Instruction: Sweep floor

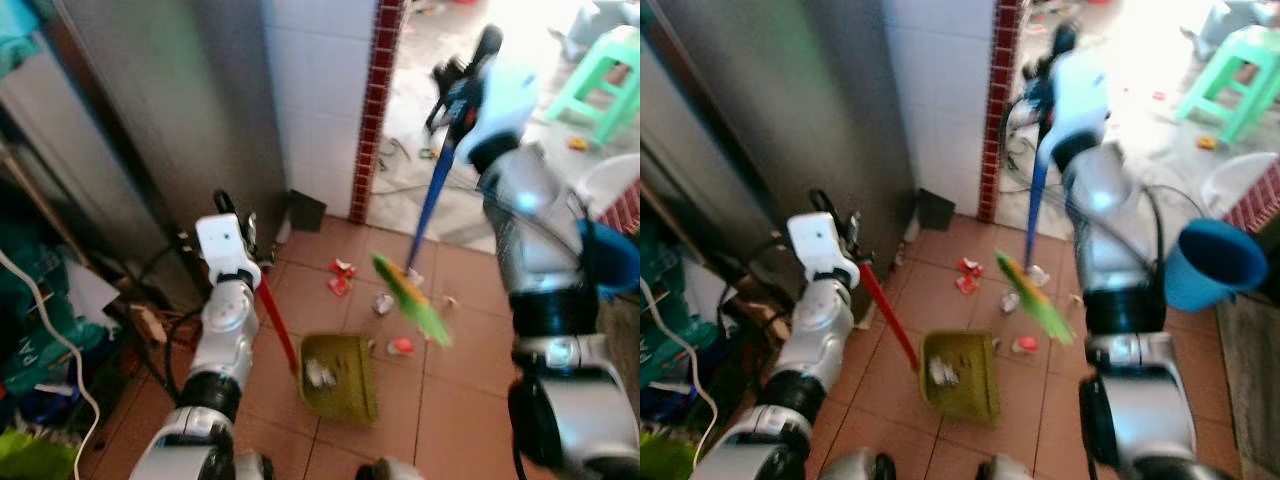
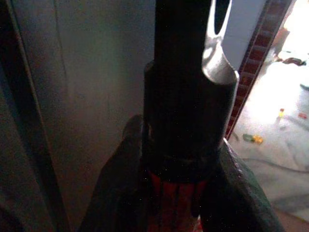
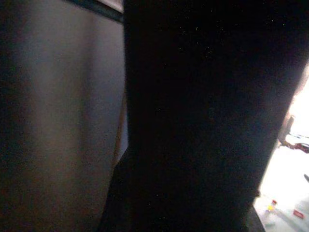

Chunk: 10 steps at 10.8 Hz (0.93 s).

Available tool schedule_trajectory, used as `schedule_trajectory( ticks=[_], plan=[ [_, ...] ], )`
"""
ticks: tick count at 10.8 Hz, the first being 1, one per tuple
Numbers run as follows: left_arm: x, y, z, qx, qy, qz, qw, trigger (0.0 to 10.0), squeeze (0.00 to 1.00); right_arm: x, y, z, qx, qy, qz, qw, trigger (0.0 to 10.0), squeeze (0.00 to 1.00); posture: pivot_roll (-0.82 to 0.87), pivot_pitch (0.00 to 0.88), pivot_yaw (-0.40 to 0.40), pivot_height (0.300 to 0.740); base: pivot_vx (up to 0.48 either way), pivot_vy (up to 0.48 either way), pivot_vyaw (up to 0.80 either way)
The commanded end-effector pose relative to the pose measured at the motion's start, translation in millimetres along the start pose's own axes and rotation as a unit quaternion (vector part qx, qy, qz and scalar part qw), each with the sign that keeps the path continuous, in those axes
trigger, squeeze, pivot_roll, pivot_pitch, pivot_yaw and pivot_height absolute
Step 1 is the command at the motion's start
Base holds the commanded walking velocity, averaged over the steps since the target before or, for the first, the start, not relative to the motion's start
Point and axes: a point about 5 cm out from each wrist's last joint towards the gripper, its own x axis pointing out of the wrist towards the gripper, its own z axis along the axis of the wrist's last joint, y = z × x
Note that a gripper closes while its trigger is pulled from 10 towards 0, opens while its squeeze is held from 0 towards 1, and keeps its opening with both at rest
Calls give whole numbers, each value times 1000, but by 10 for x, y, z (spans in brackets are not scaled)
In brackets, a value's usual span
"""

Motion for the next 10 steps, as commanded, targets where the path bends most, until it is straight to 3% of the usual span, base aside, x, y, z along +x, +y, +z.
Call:
schedule_trajectory(
  ticks=[1, 3, 5, 6, 9, 10],
  plan=[
    [-31, -11, 257, -2, -51, -23, 998, 10000, 0, -163, 182, -126, -29, -2, 19, 999, 10000, 0, -100, 0, 61, 740, 0, 0, 0],
    [-215, 55, 344, -4, -64, -37, 997, 10000, 0, -473, 320, -388, -7, 30, -33, 999, 10000, 0, -77, 0, 33, 740, 0, 0, 0],
    [-339, 103, 347, 22, -57, -44, 997, 10000, 0, -655, 320, -587, -16, 56, -102, 993, 10000, 0, -65, 0, 34, 740, 0, 0, 0],
    [-387, 114, 351, 25, -44, -48, 998, 10000, 0, -689, 265, -677, -4, 78, -141, 987, 10000, 0, -73, 0, 34, 740, 0, 0, 0],
    [-408, 45, 426, 13, -33, -67, 997, 10000, 0, -688, 268, -686, -4, 84, -151, 985, 10000, 0, -83, 0, 25, 740, 0, 0, -665],
    [-427, 39, 426, 6, -26, -73, 997, 10000, 0, -690, 275, -694, 0, 84, -151, 985, 10000, 0, -80, 0, 27, 740, 0, -394, -569]
  ],
)
